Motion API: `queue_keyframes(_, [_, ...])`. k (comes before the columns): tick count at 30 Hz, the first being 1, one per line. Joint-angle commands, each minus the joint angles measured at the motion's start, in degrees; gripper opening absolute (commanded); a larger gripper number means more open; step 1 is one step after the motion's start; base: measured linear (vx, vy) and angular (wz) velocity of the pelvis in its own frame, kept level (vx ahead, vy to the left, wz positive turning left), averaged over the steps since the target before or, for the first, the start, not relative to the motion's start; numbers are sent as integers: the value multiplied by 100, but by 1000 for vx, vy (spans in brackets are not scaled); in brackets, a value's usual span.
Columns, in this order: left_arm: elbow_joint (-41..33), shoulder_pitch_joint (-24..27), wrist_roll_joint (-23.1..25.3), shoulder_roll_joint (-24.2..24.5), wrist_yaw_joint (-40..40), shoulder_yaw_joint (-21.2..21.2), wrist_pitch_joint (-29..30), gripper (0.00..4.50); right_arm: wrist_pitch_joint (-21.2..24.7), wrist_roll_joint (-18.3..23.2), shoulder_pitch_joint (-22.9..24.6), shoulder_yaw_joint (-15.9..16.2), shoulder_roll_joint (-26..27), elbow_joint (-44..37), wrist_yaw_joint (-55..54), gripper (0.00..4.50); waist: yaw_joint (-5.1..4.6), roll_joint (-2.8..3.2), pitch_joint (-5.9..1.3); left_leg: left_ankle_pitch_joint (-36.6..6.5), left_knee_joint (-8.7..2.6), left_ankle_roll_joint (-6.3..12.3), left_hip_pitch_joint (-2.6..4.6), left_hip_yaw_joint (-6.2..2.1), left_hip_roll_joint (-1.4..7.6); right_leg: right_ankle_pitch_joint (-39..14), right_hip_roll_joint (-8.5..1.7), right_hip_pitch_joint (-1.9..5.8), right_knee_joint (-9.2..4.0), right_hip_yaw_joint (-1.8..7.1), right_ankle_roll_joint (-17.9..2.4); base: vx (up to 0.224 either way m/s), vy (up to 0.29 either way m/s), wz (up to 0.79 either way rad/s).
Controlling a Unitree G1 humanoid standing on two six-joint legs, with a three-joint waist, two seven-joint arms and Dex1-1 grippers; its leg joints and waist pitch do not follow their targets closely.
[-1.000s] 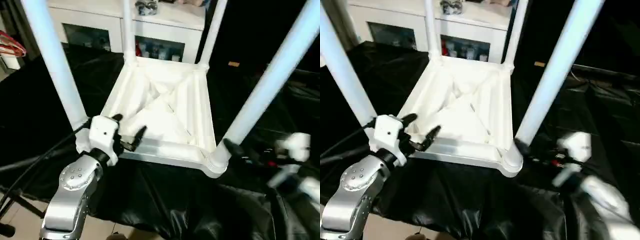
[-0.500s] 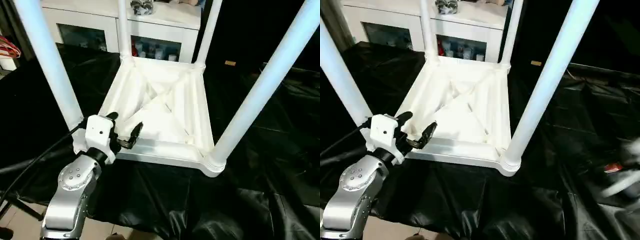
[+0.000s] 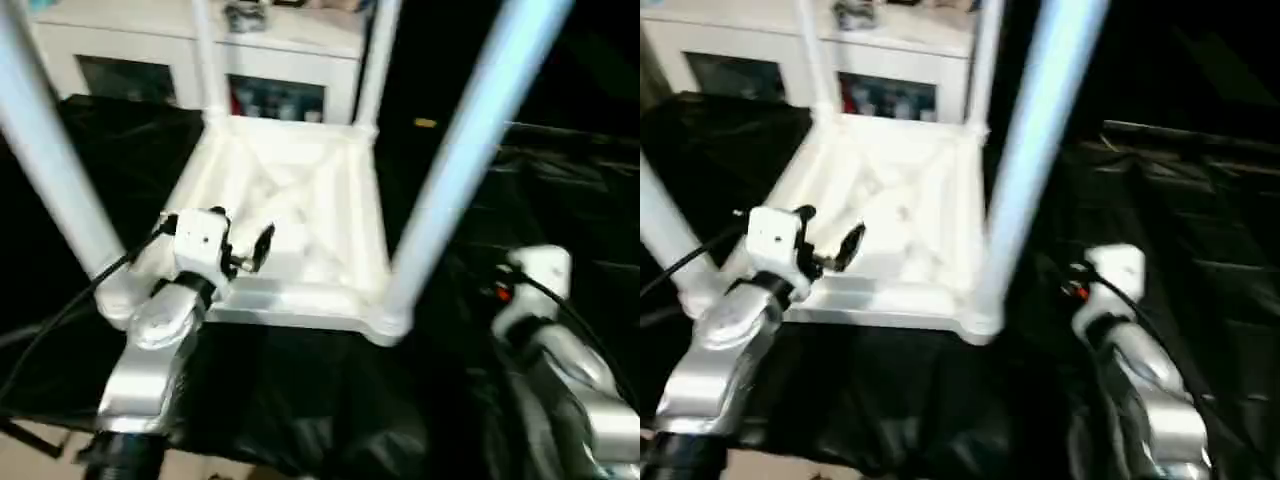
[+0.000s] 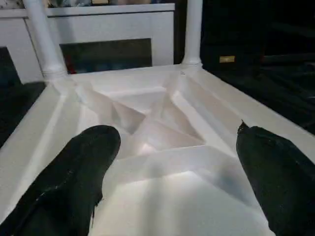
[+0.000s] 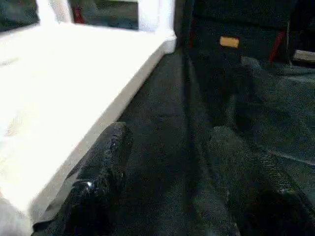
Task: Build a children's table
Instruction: Rotate leg to tighten
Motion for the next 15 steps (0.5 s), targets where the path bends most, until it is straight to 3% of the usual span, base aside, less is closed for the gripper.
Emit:
queue_keyframes(1, [-1,9,112,102,78,65,28,450,13,-171,-70,59,88,161,-192,286,236,-125,-249,-828,116,200,-175,-102,-30,-3446,-1126,475,-996,1382,578,-3,-44,-28])
queue_keyframes(2, [-9,36,255,141,141,5,-25,450,-51,-252,-79,86,96,193,-276,286,434,-119,-221,-990,439,125,-169,-321,-26,-3276,-1354,509,-1090,1931,41,-3,-40,-48])
queue_keyframes(3, [-5,51,341,176,155,-41,-108,450,-64,-256,-80,84,105,194,-298,286,545,-100,-144,-993,527,-138,-209,-532,-89,-2756,-1101,505,-1050,2067,-565,-4,13,-47])
queue_keyframes(4, [-2,67,413,210,153,-87,-200,450,-65,-248,-83,78,115,195,-315,286,540,-83,-119,-900,418,-275,-159,-594,-124,-2416,-797,437,-994,1965,-719,-10,33,-67])
queue_keyframes(5, [2,94,471,243,134,-155,-288,450,-83,-227,-85,64,129,192,-348,286,461,8,-194,-426,-194,-472,0,-528,-142,-1459,59,302,-762,1425,-353,-10,30,-47])
queue_keyframes(6, [0,124,458,233,114,-184,-302,450,-126,-233,-85,69,129,176,-363,286,377,384,-339,397,-505,-94,373,-878,448,-395,60,-146,-244,792,-179,-28,89,-5])
queue_keyframes(7, [-2,138,435,223,95,-192,-300,450,-136,-232,-84,75,129,163,-363,286,222,384,-317,308,-730,-203,294,-967,903,-438,-28,-174,-106,624,-71,-42,100,38])
queue_keyframes(8, [-17,185,429,192,52,-233,-355,450,-148,-258,-84,101,122,129,-365,286,123,430,-375,370,-877,-158,284,-1159,1276,-651,-172,-196,240,300,134,-42,100,38])
queue_keyframes(9, [-17,185,429,192,52,-233,-355,450,-148,-258,-84,101,122,129,-365,286,149,446,-380,705,-896,-144,264,-1133,1328,-636,-181,-311,392,180,196,-21,30,42])
queue_keyframes(10, [-26,206,375,153,40,-233,-281,450,-132,-300,-80,104,127,122,-367,286,75,453,-408,1516,-768,65,197,-992,1162,-494,-233,-351,541,67,216,-18,-35,25])
queue_keyframes(11, [-22,202,378,164,32,-245,-295,450,-131,-311,-79,103,132,122,-363,286,60,465,-440,1840,-685,279,210,-918,1010,-432,-245,-337,519,39,223,-18,-35,25])
queue_keyframes(12, [-15,196,387,184,17,-266,-320,450,-135,-335,-78,103,147,125,-361,286,28,393,-478,2672,-491,1462,285,-820,696,-73,-351,-299,194,107,23,-37,-100,1])
queue_keyframes(13, [-32,198,363,188,-7,-262,-323,450,-143,-345,-77,102,155,129,-362,286,24,284,-497,2836,-345,1827,264,-761,533,165,-434,-223,-12,197,-66,-41,-152,-12])
queue_keyframes(14, [-45,201,345,185,-21,-253,-330,450,-150,-349,-76,102,159,132,-364,286,115,4,-480,2279,-61,1701,-168,-348,-30,1037,-643,146,-309,374,-342,-41,-152,-12])
queue_keyframes(15, [-43,202,315,186,-64,-248,-361,450,-169,-357,-70,103,162,132,-380,286,332,-63,-425,1045,-177,944,-389,-213,-97,971,-1003,322,-499,520,48,-73,-180,-6])
